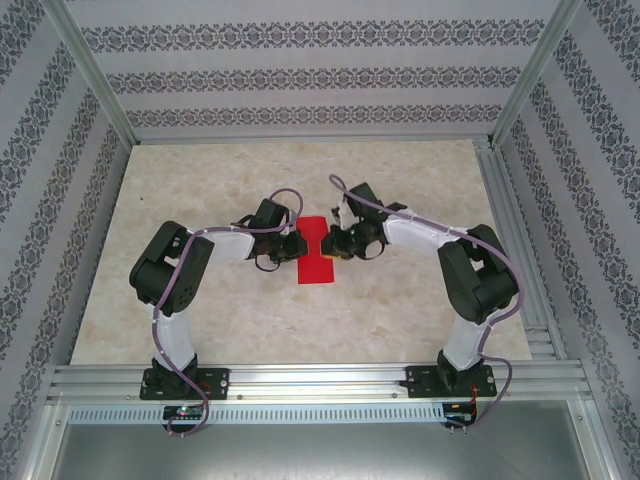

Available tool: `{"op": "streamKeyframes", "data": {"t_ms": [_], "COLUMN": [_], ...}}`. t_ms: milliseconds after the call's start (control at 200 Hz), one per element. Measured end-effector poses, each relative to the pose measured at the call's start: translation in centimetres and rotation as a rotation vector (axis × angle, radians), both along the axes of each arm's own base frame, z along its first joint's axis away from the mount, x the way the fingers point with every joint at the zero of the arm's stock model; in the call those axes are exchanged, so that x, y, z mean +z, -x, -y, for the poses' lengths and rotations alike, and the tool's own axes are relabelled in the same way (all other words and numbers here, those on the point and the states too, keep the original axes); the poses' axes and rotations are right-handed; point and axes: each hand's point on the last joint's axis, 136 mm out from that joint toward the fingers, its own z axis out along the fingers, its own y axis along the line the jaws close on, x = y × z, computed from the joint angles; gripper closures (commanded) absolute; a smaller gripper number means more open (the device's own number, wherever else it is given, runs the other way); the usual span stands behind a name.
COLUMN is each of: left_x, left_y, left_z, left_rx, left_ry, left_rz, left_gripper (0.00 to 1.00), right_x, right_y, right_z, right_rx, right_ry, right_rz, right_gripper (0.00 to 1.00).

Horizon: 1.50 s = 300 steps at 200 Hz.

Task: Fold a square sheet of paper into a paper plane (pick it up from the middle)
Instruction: Fold the square sheet of paper in half at the center of the table.

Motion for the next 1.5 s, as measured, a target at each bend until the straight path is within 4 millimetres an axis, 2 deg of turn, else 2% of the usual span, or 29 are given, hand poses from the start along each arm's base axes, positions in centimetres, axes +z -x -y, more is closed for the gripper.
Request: {"op": "streamKeyframes", "data": {"t_ms": [90,170,245,445,639,769,1114,1369,1499], "left_x": [0.0,0.0,0.0,0.0,0.0,0.0,0.0,0.0,0.0], "left_y": [0.0,0.0,0.0,0.0,0.0,0.0,0.0,0.0,0.0], "left_z": [0.0,0.0,0.0,0.0,0.0,0.0,0.1,0.1,0.0], "left_rx": [-0.001,-0.001,-0.001,-0.001,-0.002,-0.005,-0.008,-0.011,-0.011], "left_ry": [0.002,0.002,0.002,0.002,0.002,0.001,0.001,0.000,0.000], "left_rz": [0.000,0.000,-0.001,0.000,0.000,0.002,0.005,0.007,0.007], "left_gripper": [0.89,0.89,0.89,0.89,0.89,0.89,0.90,0.90,0.90], "right_x": [2.1,2.3,0.8,-3.9,-5.1,-6.6,-6.0,-3.9,-4.7], "right_y": [-2.9,-4.8,-5.8,-6.1,-7.3,-7.7,-8.0,-10.0,-10.5], "right_z": [-1.0,-1.5,-1.8,-1.1,0.1,0.7,0.6,-0.3,-0.3], "right_rx": [-0.015,-0.027,-0.033,-0.049,-0.085,-0.110,-0.122,-0.125,-0.132], "right_ry": [-0.030,-0.036,-0.025,0.021,0.032,0.050,0.032,0.001,0.014], "right_rz": [0.081,0.108,0.098,0.016,0.014,-0.006,-0.004,0.058,0.061], "right_gripper": [0.85,0.86,0.86,0.86,0.86,0.86,0.86,0.86,0.86]}}
